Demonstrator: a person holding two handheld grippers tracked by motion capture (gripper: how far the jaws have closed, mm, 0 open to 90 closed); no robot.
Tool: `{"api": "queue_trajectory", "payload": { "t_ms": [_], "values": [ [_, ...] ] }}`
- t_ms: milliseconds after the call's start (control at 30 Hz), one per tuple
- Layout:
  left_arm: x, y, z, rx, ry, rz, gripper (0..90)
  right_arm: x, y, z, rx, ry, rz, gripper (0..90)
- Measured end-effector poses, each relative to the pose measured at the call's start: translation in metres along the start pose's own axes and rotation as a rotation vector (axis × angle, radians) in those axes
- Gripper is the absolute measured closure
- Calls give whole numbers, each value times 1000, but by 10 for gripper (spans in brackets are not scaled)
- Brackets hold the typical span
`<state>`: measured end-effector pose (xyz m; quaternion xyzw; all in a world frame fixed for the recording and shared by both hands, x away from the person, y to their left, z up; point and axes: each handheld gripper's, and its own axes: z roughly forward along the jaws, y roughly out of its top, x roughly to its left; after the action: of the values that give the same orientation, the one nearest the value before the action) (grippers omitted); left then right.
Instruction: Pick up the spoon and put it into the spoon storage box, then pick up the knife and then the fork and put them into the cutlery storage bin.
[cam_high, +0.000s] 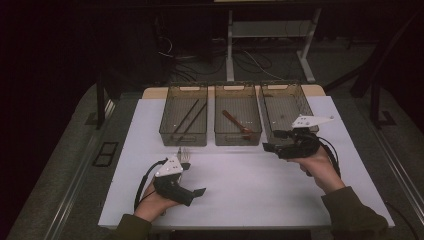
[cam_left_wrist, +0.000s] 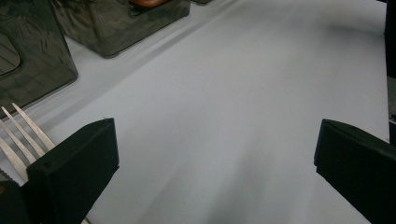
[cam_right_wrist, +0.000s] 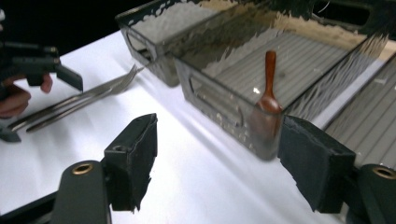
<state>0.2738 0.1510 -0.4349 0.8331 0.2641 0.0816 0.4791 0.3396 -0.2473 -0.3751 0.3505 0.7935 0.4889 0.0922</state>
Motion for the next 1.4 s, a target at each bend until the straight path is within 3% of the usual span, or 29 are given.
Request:
{"api": "queue_trajectory", "payload": {
  "t_ms": [467, 933, 1100, 1200, 1400],
  "values": [
    [0, 0, -3, -9, 6, -2, 0, 7, -49, -20, 14, 20, -11, 269],
    [0, 1, -5, -2, 14, 7, 0, 9, -95, -35, 34, -58, 6, 197],
    [1, 1, -5, -3, 24, 6, 0, 10, -107, -45, 15, -85, 27, 192],
    [3, 2, -7, -3, 42, -2, 4, 11, -111, -49, 15, -88, 28, 191],
    [12, 3, -14, 5, 106, -27, 141, 11, -113, -51, 17, -89, 33, 191]
  ]
}}
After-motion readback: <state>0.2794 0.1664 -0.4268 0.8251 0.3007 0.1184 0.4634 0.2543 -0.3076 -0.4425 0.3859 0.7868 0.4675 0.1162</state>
